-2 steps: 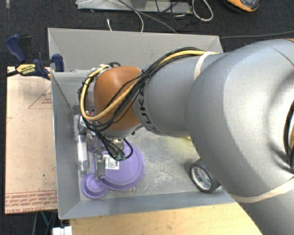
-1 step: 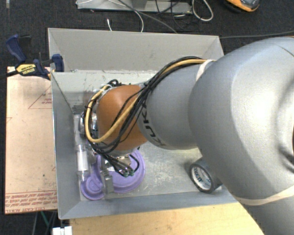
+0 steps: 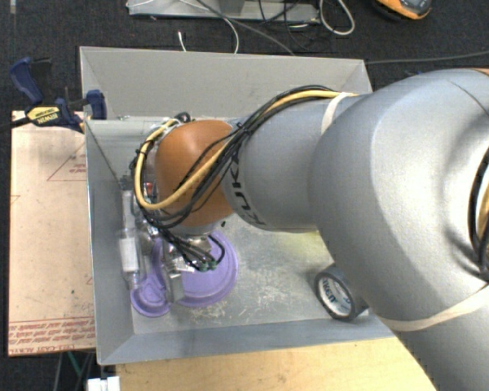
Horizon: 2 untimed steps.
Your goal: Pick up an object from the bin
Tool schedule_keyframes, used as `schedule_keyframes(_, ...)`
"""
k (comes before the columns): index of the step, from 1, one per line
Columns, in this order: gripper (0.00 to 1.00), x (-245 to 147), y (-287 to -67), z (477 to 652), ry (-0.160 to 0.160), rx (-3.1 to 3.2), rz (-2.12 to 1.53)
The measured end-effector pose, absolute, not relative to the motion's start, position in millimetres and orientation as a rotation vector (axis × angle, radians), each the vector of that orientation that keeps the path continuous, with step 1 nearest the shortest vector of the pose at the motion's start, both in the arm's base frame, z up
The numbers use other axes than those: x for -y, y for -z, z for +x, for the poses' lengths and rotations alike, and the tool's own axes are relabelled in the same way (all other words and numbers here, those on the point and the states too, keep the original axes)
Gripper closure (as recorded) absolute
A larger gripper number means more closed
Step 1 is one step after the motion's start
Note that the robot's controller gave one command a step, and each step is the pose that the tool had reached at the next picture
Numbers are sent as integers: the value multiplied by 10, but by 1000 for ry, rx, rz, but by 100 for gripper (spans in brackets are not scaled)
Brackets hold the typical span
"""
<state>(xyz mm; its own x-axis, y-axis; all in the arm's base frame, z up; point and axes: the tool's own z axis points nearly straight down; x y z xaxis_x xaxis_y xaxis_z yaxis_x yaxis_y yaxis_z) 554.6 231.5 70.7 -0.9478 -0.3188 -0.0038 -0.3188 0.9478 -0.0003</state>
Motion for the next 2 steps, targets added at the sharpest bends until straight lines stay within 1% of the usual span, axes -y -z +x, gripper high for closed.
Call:
schedule_keyframes(1,0,-2448,-722,4923,8,-2924,-1115)
schedule_keyframes(2,100,-2354,-703,5264,-1,-2958,-1033)
